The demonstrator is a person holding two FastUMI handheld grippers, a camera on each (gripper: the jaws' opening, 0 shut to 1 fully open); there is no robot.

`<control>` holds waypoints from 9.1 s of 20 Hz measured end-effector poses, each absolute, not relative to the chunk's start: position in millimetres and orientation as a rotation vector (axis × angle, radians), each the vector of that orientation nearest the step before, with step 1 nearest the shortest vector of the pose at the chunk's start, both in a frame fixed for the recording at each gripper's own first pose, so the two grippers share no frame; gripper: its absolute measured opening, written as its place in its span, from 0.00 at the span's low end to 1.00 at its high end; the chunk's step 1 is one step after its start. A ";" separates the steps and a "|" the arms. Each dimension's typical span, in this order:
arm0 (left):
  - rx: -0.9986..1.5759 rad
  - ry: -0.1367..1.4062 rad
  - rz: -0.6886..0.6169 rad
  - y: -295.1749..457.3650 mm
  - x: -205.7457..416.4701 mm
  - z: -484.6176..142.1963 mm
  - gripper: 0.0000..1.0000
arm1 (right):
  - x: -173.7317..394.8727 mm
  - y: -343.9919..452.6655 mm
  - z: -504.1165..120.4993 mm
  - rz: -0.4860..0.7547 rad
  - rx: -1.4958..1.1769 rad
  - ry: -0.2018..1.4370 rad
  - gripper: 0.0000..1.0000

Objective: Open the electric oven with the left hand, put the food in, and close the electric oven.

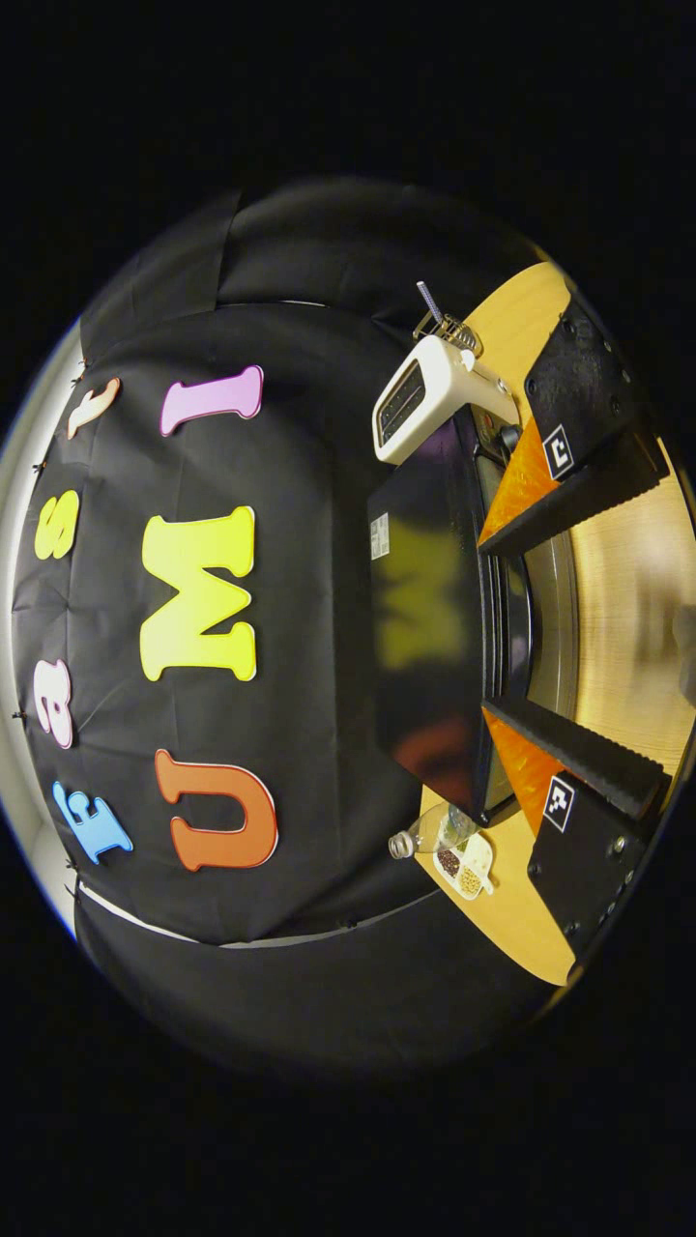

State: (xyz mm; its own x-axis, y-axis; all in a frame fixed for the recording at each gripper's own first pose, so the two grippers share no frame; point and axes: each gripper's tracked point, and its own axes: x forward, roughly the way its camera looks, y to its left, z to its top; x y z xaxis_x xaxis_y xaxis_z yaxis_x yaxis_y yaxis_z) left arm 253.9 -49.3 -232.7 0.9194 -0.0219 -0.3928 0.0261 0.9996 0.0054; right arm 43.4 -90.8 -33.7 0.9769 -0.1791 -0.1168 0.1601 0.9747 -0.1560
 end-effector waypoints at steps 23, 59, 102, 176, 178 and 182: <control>0.019 0.500 -0.039 -50.0 186.7 -286.1 0.99 | 51.0 -67.0 -67.2 -0.105 -0.113 0.195 1.00; 0.010 0.658 -0.046 -43.9 81.7 -327.1 0.96 | 52.7 -70.8 -166.1 -0.008 -0.040 0.348 1.00; -0.012 0.327 -0.038 34.5 18.1 -112.4 0.95 | 199.1 129.8 -210.4 0.259 0.815 0.371 0.43; -0.055 0.697 0.031 -61.8 59.4 -378.4 0.96 | 91.0 -74.3 -165.3 0.048 0.084 0.345 1.00; -0.053 0.724 0.014 -62.9 62.0 -399.5 0.96 | 87.3 -77.5 -161.5 0.015 0.072 0.350 1.00; -0.027 0.749 -0.032 -68.2 73.7 -418.6 0.95 | 81.8 -77.0 -166.5 -0.029 0.082 0.376 0.90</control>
State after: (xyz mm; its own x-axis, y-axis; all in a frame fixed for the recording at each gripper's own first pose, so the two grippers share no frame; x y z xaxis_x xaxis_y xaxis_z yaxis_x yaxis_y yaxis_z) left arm 73.7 -68.2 -418.6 0.7316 -0.0390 -0.6806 0.0198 0.9992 -0.0359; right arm 81.8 -77.0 -166.5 0.9297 -0.0132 -0.3681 0.0437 0.9963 0.0746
